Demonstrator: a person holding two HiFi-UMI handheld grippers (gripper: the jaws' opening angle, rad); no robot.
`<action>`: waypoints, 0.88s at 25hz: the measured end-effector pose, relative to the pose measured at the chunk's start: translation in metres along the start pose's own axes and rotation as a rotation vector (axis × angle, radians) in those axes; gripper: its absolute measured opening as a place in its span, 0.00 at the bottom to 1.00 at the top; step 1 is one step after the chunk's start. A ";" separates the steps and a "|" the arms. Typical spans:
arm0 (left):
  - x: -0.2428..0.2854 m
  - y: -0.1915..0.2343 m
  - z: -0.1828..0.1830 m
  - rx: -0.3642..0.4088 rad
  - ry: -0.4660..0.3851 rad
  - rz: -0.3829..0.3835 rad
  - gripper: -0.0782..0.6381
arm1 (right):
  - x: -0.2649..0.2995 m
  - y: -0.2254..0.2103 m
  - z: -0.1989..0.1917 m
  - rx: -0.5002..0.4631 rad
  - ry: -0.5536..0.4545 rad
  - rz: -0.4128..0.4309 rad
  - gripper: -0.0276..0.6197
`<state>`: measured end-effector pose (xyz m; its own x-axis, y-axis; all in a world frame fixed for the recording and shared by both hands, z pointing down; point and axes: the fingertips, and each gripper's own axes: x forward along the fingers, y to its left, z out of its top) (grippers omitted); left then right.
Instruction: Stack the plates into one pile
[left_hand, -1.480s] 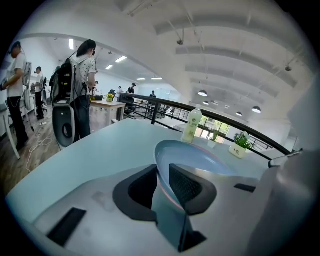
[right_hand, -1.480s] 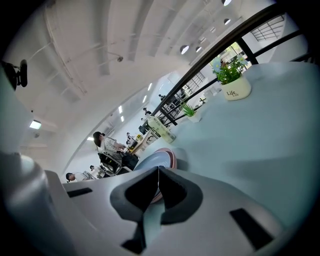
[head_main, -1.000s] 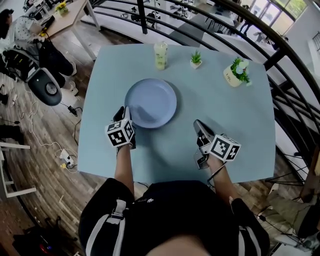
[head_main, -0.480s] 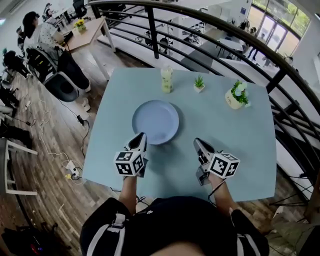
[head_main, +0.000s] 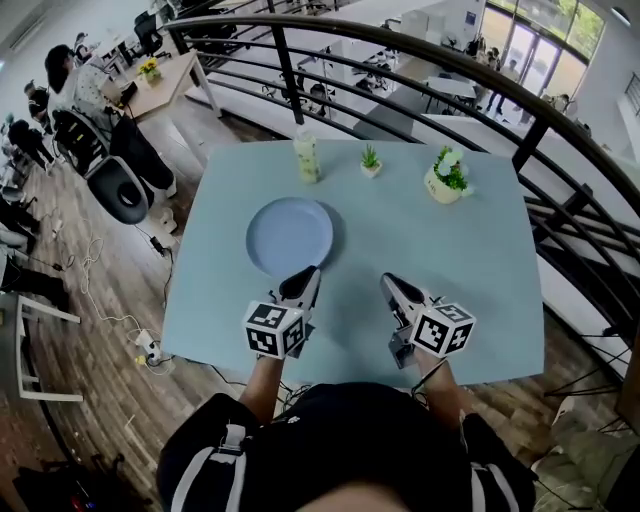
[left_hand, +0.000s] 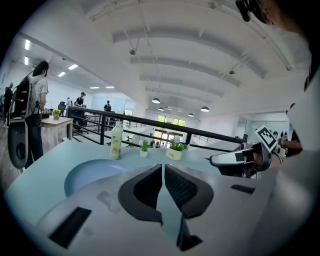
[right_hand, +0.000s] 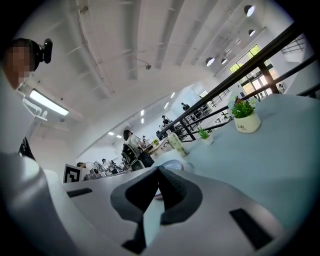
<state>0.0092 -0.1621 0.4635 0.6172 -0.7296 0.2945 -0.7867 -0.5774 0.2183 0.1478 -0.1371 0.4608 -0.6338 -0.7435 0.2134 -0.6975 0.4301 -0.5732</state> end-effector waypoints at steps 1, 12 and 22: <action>0.001 -0.005 0.001 0.010 0.003 -0.006 0.15 | -0.004 0.000 0.000 -0.007 -0.004 -0.001 0.04; 0.004 -0.031 0.001 0.046 0.027 -0.026 0.15 | -0.032 -0.008 0.003 0.031 -0.042 -0.014 0.04; 0.009 -0.035 -0.002 0.056 0.049 -0.021 0.15 | -0.036 -0.010 0.004 0.044 -0.048 0.001 0.04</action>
<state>0.0424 -0.1472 0.4600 0.6308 -0.6993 0.3361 -0.7713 -0.6126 0.1730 0.1794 -0.1169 0.4554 -0.6166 -0.7675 0.1752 -0.6810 0.4083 -0.6079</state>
